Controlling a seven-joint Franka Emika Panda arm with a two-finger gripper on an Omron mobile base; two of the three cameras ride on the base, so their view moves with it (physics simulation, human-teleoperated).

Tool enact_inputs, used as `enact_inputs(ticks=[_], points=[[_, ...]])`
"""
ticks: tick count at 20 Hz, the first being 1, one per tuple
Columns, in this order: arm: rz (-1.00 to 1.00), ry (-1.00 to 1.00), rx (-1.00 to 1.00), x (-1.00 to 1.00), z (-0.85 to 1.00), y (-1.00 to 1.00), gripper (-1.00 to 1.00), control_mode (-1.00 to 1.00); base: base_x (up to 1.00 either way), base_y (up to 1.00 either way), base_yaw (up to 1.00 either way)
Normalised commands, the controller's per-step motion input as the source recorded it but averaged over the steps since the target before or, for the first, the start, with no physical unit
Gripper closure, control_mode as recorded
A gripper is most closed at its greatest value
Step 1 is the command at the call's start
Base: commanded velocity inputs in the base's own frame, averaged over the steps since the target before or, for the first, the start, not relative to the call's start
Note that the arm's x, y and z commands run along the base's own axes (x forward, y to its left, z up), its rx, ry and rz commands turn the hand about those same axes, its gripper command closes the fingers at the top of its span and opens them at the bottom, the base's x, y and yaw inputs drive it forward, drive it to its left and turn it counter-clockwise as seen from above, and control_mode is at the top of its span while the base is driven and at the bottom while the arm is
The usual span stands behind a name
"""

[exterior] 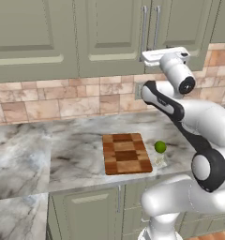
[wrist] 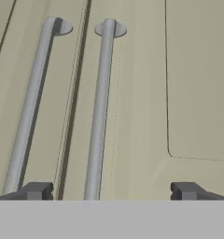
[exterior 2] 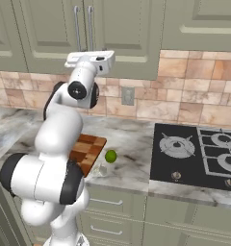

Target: Open the cabinet. Place the bowl and condiment on the counter. Then place the lime and garlic on the cutting board.

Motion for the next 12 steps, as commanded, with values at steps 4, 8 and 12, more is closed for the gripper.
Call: enact_inputs(ticks=[4,8,12], points=[[0.00,0.00,0.00,0.28,0.00,-0.02,-1.00,-1.00,0.00,0.00,0.00],[0.00,0.00,0.00,0.28,0.00,0.00,-1.00,-1.00,0.00,0.00,0.00],[0.00,0.00,0.00,0.27,0.00,0.00,-1.00,-1.00,0.00,0.00,0.00]])
